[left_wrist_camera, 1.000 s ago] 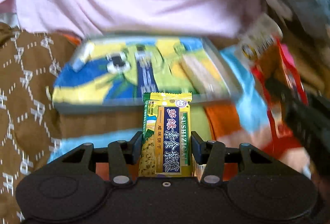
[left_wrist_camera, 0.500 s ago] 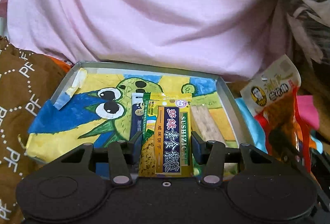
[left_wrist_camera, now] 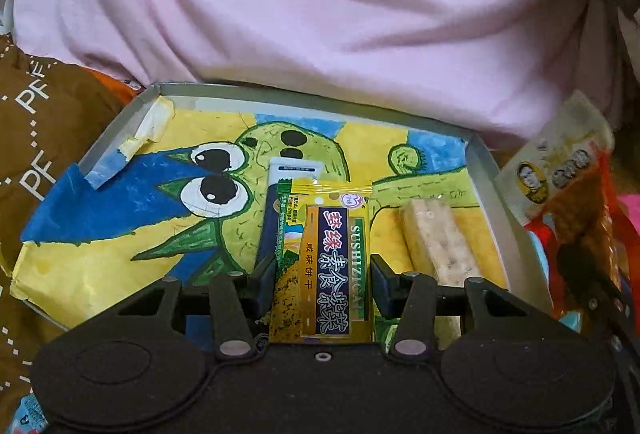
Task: Organize snacks
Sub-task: 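Lower the yellow bar into the tray and open the left gripper while the right releases the red packet, then withdraw both tools from the tray back toward the snack pile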
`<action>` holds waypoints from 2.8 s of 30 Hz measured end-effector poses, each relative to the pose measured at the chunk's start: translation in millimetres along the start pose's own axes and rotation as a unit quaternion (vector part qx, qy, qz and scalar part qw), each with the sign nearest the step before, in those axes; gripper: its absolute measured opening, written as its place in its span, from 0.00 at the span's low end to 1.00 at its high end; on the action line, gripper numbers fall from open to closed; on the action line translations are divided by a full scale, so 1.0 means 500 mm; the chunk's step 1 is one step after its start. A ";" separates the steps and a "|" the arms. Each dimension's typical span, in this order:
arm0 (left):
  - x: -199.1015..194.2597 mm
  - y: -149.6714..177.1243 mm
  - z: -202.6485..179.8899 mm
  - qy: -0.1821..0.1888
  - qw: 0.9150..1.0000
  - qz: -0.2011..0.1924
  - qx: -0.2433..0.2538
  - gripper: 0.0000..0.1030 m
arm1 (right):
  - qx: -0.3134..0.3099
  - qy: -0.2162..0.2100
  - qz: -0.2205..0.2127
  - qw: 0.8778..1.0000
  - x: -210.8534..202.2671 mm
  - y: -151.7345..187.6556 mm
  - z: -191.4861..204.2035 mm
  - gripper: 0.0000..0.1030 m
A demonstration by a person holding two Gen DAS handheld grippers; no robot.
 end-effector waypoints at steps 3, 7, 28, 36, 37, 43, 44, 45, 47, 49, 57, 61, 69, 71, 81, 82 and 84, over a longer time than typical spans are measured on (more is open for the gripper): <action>0.005 0.003 -0.001 0.001 1.000 0.002 0.005 0.49 | 0.014 -0.002 0.006 1.000 0.010 0.008 -0.004 0.14; 0.009 0.005 -0.001 0.001 1.000 0.000 0.011 0.49 | 0.037 -0.001 0.024 0.999 0.022 0.023 -0.013 0.14; -0.049 -0.022 0.004 -0.007 0.999 -0.031 -0.013 0.92 | 0.034 0.015 0.021 0.999 0.006 0.007 -0.028 0.78; -0.139 -0.043 0.011 -0.008 0.998 -0.070 -0.002 0.99 | 0.027 0.038 -0.002 0.999 -0.055 -0.035 -0.029 0.96; -0.152 -0.045 0.014 -0.008 0.997 -0.073 -0.002 0.99 | 0.025 0.040 -0.005 0.999 -0.065 -0.041 -0.029 0.98; -0.224 -0.038 0.039 -0.007 0.997 -0.082 -0.003 0.99 | 0.005 0.041 -0.022 0.999 -0.128 -0.076 -0.011 1.00; -0.239 -0.035 0.046 -0.008 0.996 -0.084 -0.003 0.99 | 0.002 0.041 -0.023 0.999 -0.141 -0.080 -0.007 1.00; -0.250 -0.032 0.052 -0.009 0.996 -0.086 -0.005 0.99 | 0.001 0.041 -0.024 0.999 -0.152 -0.083 -0.003 1.00; -0.276 -0.023 0.067 -0.010 0.996 -0.087 -0.006 0.99 | 0.002 0.040 -0.024 0.999 -0.175 -0.088 0.005 1.00; -0.302 -0.014 0.080 -0.011 0.996 -0.087 -0.007 0.99 | 0.002 0.039 -0.022 0.999 -0.197 -0.092 0.011 1.00; -0.425 0.026 0.121 0.000 0.995 -0.100 0.010 0.99 | 0.004 0.027 -0.008 1.000 -0.290 -0.102 0.034 1.00; -0.468 0.050 0.145 0.002 0.995 -0.100 0.018 0.99 | -0.003 0.018 -0.007 1.000 -0.335 -0.103 0.055 1.00; -0.516 0.106 0.208 -0.001 0.996 -0.086 0.019 0.99 | -0.024 -0.007 0.005 1.000 -0.413 -0.092 0.104 1.00; -0.523 0.122 0.225 -0.004 0.997 -0.079 0.021 0.99 | -0.026 -0.015 0.015 0.999 -0.425 -0.086 0.114 1.00; -0.543 0.202 0.299 -0.016 0.999 -0.046 0.024 0.99 | -0.036 -0.054 0.081 0.995 -0.464 -0.039 0.169 1.00; -0.544 0.208 0.302 -0.016 0.999 -0.043 0.026 0.99 | -0.037 -0.058 0.088 0.994 -0.466 -0.034 0.173 1.00; -0.545 0.226 0.308 -0.015 0.999 -0.036 0.038 0.99 | -0.039 -0.068 0.105 0.991 -0.468 -0.022 0.183 1.00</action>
Point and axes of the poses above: each gripper's, at about its wrist camera, not at the fingertips, and x roughly the way its jaws point, z to its left, y to its underside, the point moved 5 cm from there along x, roughly the way its jaws point, and after that the axes turned 9 degrees about -z, right-handed, at the moved point
